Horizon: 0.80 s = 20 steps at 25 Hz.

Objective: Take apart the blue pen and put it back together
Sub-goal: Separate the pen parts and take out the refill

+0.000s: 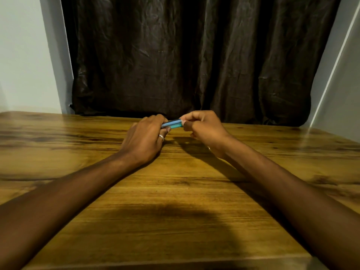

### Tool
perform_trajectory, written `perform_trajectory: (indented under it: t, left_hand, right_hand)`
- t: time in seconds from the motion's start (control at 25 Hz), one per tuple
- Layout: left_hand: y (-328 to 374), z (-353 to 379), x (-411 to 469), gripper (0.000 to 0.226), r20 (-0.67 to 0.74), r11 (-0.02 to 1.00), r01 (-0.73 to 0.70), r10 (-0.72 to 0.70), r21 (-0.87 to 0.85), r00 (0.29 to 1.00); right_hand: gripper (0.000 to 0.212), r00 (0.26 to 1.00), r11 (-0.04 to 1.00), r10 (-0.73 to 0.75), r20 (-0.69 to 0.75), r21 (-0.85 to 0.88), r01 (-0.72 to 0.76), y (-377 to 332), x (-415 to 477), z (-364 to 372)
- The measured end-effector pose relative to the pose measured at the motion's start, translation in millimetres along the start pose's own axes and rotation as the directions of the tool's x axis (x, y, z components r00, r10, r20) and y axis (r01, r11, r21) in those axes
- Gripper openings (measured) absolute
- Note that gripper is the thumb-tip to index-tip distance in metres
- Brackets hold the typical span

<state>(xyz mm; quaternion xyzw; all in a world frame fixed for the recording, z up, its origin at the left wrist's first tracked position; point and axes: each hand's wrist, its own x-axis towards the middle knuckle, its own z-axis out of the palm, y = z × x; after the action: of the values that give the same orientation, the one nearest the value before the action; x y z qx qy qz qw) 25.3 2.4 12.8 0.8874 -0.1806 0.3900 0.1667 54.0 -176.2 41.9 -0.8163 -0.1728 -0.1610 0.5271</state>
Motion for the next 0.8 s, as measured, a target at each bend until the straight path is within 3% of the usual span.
perform_trajectory:
  t: [0.16, 0.48, 0.8]
  left_hand:
    - [-0.8, 2.6, -0.6, 0.018, -0.014, 1.000, 0.006, -0.007, -0.022, 1.000]
    - [-4.8, 3.9, 0.8, 0.019, 0.056, 0.941, 0.180, -0.171, -0.286, 0.984]
    - [-2.1, 3.0, -0.2, 0.015, 0.052, 0.936, 0.185, -0.177, -0.300, 0.983]
  right_hand:
    - [0.017, 0.999, 0.995, 0.029, 0.041, 0.095, -0.033, 4.2, -0.5, -5.1]
    - [0.023, 0.998, 0.999, -0.040, 0.042, 0.032, 0.039, 17.9, 4.0, -2.9]
    - [0.019, 0.996, 0.996, -0.085, 0.031, 0.010, 0.085, 16.2, 4.3, -7.0]
